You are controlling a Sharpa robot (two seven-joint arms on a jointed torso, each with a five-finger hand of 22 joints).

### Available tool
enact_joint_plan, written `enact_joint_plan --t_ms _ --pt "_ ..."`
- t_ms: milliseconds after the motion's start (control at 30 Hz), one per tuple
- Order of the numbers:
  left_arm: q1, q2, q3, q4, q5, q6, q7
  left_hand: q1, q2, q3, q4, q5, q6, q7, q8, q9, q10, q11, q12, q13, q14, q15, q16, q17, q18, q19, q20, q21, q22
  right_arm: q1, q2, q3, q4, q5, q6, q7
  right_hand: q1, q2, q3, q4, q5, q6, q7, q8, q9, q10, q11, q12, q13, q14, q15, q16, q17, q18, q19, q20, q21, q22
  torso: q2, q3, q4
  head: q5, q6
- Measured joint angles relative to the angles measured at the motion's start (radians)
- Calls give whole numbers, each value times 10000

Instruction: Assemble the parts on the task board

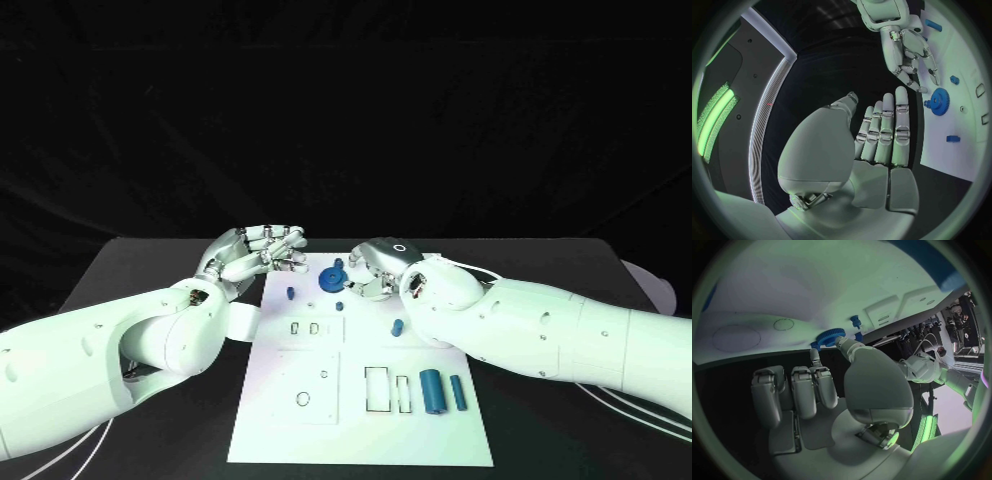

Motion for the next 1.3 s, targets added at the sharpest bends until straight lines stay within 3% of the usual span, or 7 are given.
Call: enact_joint_plan --t_ms 167,300,467,567,800,967,1300 --pt "0 15 0 -44 0 1 -1 0 0 0 0 0 0 0 0 0 0 0 0 0 0 0 0 -1 0 -26 26 0 3 255 -951 57 866 254 -535 212 299 78 173 -173 55 86 -15 -58 21 0 0 0 0 0 0 0 -1 1 0 -1 0 -1 -21 -5 -6 -48 48" --pt "1 39 0 -110 1 6 -2 0 0 0 0 0 0 0 0 -1 0 0 0 0 0 0 0 8 -1 -26 26 0 8 574 -1971 93 1407 1133 -692 1023 687 50 344 -390 -129 173 -23 -116 37 0 0 0 -1 0 0 0 -1 0 0 0 0 -1 -53 -14 -24 -101 83" --pt "-1 95 -2 -205 1 14 -2 0 0 0 0 0 0 0 0 1 3 -2 0 0 0 0 0 25 -1 -25 25 0 8 777 -3112 110 1487 3032 -336 2491 1505 -161 526 -1070 -301 392 -106 -116 65 -6 -76 -148 -1 1 -76 0 -1 1 0 0 0 -2 -131 -28 -103 -167 61" --pt "-1 131 -3 -262 1 23 -2 0 0 25 -25 0 0 0 0 14 90 -20 0 0 -27 -27 0 39 -2 -25 25 0 17 790 -3614 104 1328 4132 136 3295 1604 -260 524 -1194 -301 392 -106 -155 65 -18 -91 -148 -1 1 -76 0 -2 0 -22 -23 0 -3 -174 -29 -143 -191 52" --pt "-1 154 -6 -340 1 48 0 0 0 29 -29 0 0 0 0 14 91 -19 0 0 -36 -37 0 38 -1 -22 23 0 17 524 -4193 94 740 5437 875 4356 1674 -330 485 -1316 -76 300 -270 -302 52 -16 -162 -148 -2 1 -148 0 -2 0 5 -81 0 -3 -260 -17 -213 -249 -5" --pt "-2 150 -8 -353 1 66 1 0 0 29 -29 0 0 0 0 13 91 -18 0 11 -36 -36 0 43 -1 -22 22 0 16 254 -4263 90 341 5655 1068 4622 1729 -385 506 -1407 65 -40 -256 -498 9 20 -199 -148 -2 3 -216 0 -3 1 0 -147 0 -4 -278 10 -253 -234 -30" --pt "-5 112 -9 -339 1 92 5 0 0 28 -28 0 0 0 0 12 91 -18 0 11 -36 -36 -1 49 -1 -59 -16 -1 15 -90 -3920 76 -165 5565 1126 4729 1766 -422 470 -1497 96 -420 -192 -715 -7 21 -199 -148 -2 3 -216 40 -3 0 0 -146 0 -5 -260 13 -234 -241 -45"
